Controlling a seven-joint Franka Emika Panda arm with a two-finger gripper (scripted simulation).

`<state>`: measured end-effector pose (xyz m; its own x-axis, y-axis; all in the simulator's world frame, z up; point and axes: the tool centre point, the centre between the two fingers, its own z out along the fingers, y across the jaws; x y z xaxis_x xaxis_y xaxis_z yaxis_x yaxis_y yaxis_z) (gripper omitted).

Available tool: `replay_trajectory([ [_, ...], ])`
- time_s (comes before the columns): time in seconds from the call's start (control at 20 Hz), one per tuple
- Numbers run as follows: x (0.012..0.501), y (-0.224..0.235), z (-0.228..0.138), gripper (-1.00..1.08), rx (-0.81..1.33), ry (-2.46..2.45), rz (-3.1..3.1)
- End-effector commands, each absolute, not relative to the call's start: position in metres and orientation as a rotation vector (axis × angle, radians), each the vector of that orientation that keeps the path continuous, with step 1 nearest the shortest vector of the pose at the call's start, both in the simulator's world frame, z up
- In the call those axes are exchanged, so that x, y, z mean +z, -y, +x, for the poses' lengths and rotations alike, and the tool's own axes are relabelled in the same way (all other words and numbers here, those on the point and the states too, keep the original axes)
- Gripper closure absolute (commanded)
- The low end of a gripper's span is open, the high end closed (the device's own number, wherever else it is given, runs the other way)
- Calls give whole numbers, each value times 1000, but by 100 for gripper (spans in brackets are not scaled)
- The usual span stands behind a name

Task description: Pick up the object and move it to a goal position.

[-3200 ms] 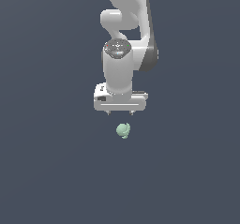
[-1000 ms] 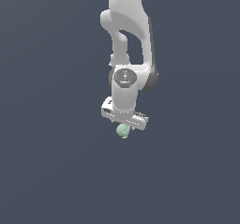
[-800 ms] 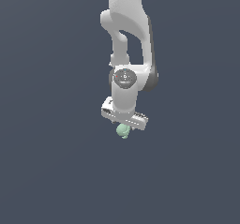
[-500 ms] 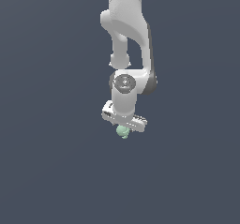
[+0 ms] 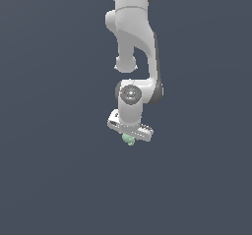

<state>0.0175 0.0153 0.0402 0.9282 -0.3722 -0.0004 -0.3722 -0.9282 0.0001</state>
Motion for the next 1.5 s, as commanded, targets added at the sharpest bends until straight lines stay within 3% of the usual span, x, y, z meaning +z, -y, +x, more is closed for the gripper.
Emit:
replay_trajectory([
  [0.0,40,-15,18,108,0,596,3084],
  [0.8,52,0,10,108,0,596,3085],
  [1.45,127,97,-37,108,0,597,3086],
])
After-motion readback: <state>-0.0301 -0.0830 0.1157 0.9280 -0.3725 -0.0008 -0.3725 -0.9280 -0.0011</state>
